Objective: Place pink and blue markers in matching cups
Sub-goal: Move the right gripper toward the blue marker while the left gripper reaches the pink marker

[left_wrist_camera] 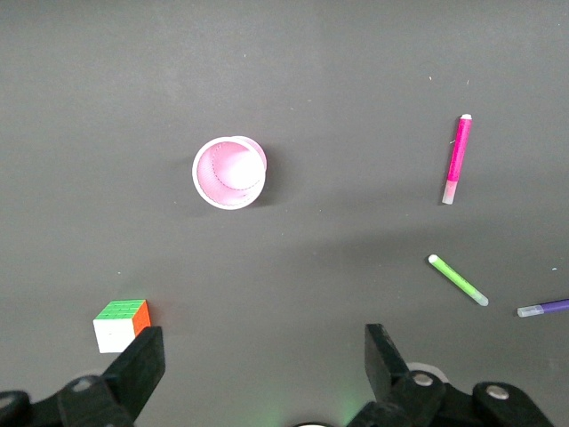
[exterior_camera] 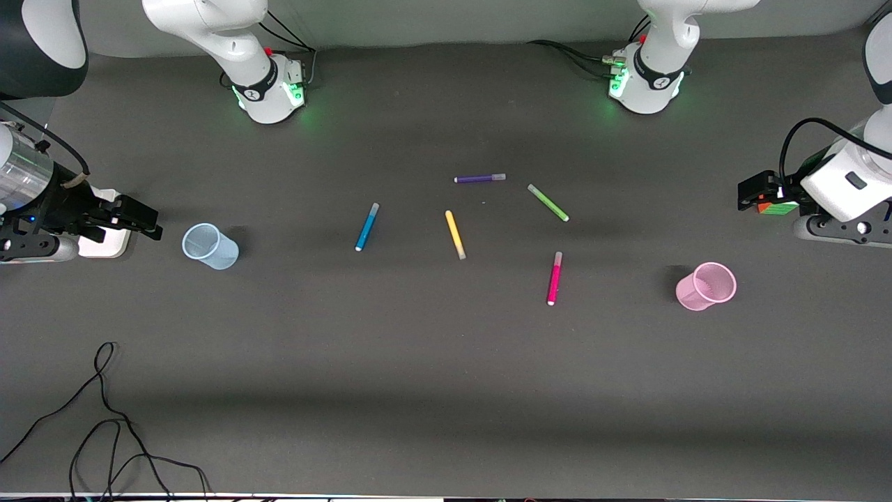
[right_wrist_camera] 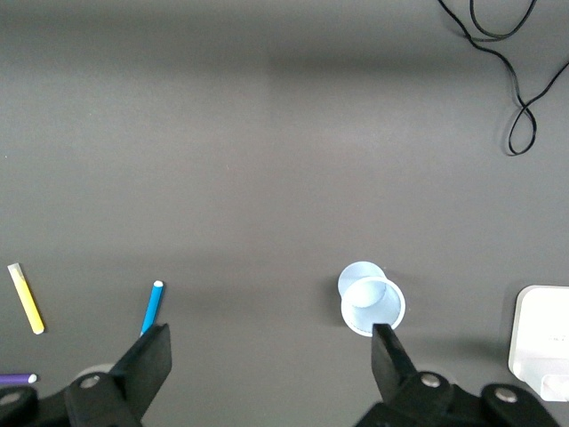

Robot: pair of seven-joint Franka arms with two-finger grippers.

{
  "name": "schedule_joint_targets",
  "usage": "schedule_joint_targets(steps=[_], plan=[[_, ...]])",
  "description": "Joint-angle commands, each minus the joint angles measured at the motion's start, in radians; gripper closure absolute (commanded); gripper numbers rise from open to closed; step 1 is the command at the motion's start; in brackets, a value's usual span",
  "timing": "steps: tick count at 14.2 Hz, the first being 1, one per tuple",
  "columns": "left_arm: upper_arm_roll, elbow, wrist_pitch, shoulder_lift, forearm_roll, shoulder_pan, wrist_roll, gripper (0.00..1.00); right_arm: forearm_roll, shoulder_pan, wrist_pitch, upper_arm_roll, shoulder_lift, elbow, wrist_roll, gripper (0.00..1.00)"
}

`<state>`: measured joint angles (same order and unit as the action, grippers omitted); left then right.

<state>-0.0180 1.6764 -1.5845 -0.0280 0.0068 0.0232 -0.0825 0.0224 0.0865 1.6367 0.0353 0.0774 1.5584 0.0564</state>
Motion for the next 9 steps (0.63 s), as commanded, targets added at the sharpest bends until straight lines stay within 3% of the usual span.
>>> schedule_joint_targets(steps=[1, 9], plan=[[-0.002, -0.004, 0.002, 0.002, 0.022, 0.007, -0.011, 0.00, -0.013, -0.001, -0.009, 0.000, -0.010, 0.003, -0.004, 0.00], [-0.017, -0.017, 0.006, -0.006, 0.018, 0.021, 0.000, 0.00, 0.008, 0.057, -0.070, -0.009, 0.079, 0.058, 0.081, 0.00]])
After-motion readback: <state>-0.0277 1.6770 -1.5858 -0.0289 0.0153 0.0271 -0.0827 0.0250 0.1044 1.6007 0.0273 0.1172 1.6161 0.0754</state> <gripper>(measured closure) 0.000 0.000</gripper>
